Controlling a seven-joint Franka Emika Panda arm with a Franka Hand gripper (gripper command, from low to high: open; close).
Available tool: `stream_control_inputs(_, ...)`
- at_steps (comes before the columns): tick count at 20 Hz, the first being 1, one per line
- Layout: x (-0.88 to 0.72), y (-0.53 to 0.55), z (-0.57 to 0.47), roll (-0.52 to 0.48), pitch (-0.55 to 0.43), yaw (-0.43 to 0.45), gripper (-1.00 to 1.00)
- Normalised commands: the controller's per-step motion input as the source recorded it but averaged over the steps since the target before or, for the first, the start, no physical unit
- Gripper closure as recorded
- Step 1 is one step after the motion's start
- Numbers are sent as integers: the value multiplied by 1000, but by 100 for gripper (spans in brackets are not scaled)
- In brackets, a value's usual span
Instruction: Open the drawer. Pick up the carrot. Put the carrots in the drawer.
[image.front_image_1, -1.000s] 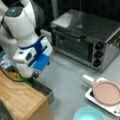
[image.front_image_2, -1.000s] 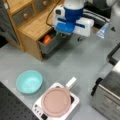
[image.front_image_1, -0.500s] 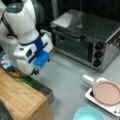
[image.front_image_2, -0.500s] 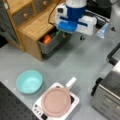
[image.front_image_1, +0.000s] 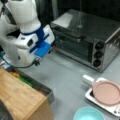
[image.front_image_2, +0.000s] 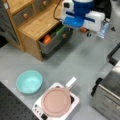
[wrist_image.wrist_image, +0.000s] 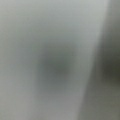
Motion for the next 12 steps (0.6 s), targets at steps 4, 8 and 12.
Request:
stream_control_inputs(4, 20, -23, 252, 239, 51, -6, -100)
stream_control_inputs(8, 25, -136, 211, 235, 198, 82, -100)
stream_control_inputs(12, 119, -164, 176, 122, 150, 73, -100)
